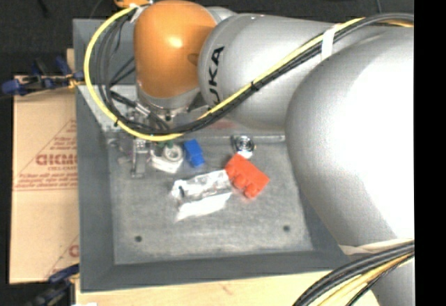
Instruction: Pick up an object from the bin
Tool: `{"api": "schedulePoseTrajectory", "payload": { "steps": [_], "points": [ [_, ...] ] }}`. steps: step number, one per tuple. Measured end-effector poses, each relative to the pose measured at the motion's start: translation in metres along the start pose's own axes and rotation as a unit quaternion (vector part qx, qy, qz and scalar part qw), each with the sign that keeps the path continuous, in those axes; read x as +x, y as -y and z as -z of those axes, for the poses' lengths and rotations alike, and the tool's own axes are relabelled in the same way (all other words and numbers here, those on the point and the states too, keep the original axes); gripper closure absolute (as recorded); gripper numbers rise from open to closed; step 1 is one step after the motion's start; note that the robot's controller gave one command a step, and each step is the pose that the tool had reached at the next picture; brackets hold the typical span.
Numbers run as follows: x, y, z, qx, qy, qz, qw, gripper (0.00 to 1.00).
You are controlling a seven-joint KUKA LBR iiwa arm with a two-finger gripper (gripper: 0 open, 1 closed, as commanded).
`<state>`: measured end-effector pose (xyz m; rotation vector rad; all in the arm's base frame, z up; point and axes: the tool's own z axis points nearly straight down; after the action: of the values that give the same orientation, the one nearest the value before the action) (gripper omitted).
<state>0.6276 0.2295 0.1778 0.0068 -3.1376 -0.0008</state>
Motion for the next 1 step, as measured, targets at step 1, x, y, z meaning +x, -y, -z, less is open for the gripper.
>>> {"api": "schedulePoseTrajectory", "payload": {
  "steps": [1],
  "points": [
    [-0.0184,0.0564,-0.0721,0.002,0.0012,0.042,0.9991,0.0]
  ]
}}
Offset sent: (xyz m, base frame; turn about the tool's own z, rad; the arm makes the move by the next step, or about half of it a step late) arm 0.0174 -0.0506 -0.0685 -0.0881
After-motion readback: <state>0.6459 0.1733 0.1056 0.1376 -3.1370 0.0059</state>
